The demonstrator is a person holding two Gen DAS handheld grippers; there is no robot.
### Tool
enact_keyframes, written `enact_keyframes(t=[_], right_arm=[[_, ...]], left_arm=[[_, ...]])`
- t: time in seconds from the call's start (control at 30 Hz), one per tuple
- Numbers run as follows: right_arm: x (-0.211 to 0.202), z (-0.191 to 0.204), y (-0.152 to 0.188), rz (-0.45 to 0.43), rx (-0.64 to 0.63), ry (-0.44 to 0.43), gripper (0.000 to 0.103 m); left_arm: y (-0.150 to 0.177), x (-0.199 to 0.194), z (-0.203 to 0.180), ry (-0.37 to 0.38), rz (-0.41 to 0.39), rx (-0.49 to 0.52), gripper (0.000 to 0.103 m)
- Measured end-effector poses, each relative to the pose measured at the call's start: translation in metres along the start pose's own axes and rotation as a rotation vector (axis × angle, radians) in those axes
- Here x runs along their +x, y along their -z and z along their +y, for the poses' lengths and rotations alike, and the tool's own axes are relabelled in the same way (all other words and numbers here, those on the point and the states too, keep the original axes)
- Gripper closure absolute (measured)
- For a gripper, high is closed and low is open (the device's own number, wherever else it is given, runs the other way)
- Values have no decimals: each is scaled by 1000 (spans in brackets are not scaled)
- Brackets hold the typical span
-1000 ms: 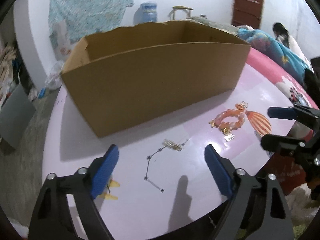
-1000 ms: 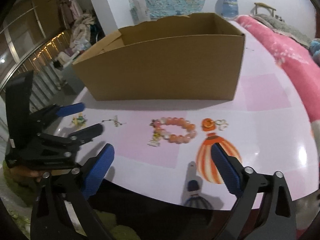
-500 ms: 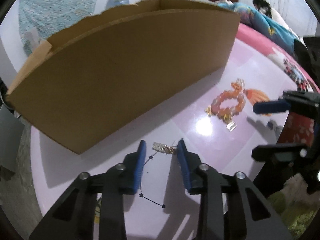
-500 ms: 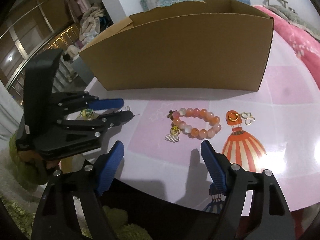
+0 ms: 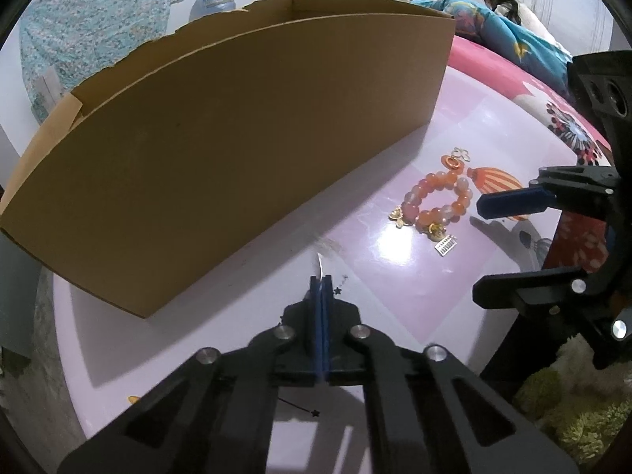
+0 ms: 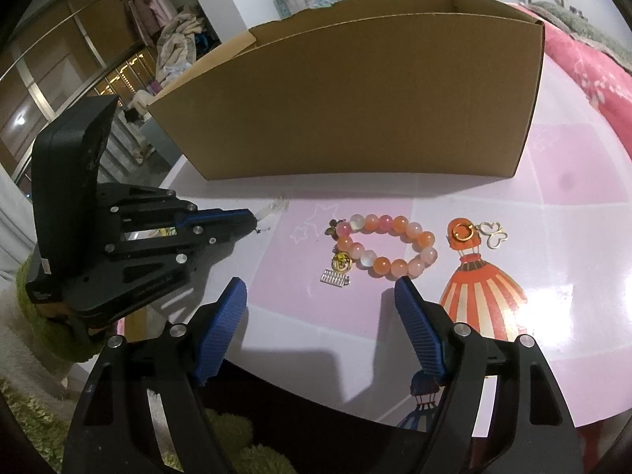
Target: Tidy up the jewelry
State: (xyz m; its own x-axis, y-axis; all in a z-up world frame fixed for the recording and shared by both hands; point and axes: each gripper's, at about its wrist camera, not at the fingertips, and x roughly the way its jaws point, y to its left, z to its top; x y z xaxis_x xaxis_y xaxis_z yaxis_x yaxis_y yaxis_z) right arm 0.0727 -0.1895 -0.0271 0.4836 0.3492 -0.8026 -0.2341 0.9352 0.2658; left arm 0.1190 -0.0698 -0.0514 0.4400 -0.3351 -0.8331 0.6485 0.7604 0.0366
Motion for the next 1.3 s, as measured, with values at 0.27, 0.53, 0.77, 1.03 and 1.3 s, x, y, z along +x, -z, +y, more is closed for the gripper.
enact_keyframes(t=[0.27, 0.53, 0.77, 1.03, 1.3], right_arm=[[-3, 2, 1, 0, -8, 2, 31], [1, 5, -1, 1, -9, -7, 31], [-1, -3, -1, -12, 11, -3, 31], [-7, -13, 3, -33, 29, -3, 31], [-14, -21, 10, -47, 15, -5, 35]], left_arm=[[7, -7, 4, 31, -2, -18, 103], [-12, -3, 22, 38, -17, -166, 82], [-24, 9, 23, 19, -12, -236, 70], [-23, 12, 17, -95, -1, -209, 100], [-7, 0, 31, -61, -5, -265, 102]])
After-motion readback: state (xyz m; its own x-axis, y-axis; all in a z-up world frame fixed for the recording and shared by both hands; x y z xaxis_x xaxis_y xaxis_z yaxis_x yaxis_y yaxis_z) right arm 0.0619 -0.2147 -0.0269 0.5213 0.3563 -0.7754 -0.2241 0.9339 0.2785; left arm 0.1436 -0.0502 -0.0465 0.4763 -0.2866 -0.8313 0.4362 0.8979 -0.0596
